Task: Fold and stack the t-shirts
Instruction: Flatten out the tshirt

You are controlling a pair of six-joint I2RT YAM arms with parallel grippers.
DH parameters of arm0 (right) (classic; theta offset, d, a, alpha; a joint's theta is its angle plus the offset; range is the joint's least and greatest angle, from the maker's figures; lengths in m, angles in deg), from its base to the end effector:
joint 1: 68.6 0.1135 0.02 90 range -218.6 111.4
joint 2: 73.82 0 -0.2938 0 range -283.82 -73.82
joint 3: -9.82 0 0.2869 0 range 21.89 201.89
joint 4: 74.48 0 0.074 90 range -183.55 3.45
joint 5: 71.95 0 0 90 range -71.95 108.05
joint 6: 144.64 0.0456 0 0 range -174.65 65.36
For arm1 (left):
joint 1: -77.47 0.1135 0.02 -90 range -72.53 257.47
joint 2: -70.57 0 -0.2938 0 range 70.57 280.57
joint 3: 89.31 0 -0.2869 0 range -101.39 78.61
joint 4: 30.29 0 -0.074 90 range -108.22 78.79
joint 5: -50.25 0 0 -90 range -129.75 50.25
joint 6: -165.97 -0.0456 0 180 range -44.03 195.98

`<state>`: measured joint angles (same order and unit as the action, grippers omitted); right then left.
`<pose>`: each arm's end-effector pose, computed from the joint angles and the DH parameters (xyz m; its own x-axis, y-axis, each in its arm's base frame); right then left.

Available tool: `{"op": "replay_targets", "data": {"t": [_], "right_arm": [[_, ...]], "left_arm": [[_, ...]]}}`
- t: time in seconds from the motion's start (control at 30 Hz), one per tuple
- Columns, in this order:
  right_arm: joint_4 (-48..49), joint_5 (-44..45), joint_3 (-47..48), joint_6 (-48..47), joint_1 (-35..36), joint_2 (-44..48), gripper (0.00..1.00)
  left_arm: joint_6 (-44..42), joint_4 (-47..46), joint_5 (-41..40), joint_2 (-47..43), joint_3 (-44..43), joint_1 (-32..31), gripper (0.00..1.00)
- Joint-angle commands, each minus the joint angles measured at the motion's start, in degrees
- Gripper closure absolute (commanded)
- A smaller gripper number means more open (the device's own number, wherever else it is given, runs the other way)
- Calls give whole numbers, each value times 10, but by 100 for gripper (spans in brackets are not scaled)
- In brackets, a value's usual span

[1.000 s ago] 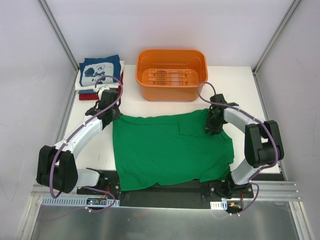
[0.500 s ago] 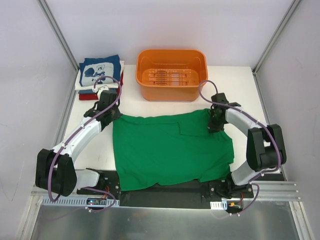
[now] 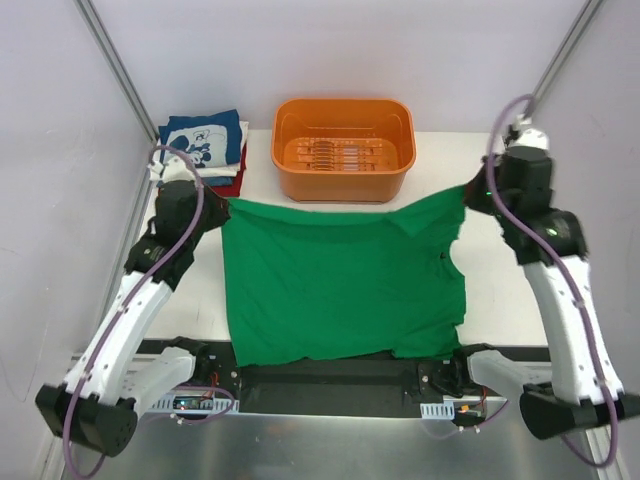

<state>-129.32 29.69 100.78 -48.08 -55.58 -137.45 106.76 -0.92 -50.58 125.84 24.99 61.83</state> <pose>0.2453 0.0473 0.4536 -0.4524 0.0102 -0.8918 0.0054 0.9999 0.0087 0.2403 -0.0584 0.3683 -0.3164 -0.4335 -0.8438 -0.0795 0.8985 -0.4318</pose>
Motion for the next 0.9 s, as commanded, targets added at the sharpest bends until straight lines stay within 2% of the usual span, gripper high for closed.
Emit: {"op": "replay_targets", "data": {"t": [0.0, 0.23, 0.27, 0.37, 0.6, 0.73, 0.87], "right_arm": [[-58, 32, 133, -40, -7, 69, 99], [-110, -20, 376, -85, -7, 116, 99], [-117, -28, 431, -87, -7, 117, 99], [-122, -78, 508, -97, -7, 122, 99], [-45, -137, 522, -96, -8, 181, 99], [-37, -129, 515, -103, -7, 170, 99], [-45, -120, 481, -123, -7, 124, 99]], "left_arm": [[-19, -5, 30, -88, -81, 7, 100], [-15, 8, 107, -218, -205, 7, 100], [-14, 8, 114, -228, -220, 7, 100], [-15, 17, 164, -252, -281, 7, 100], [-23, 48, 217, -249, -404, 7, 100], [-27, 56, 218, -230, -415, 7, 100], [-34, 57, 160, -197, -384, 7, 100]]}}
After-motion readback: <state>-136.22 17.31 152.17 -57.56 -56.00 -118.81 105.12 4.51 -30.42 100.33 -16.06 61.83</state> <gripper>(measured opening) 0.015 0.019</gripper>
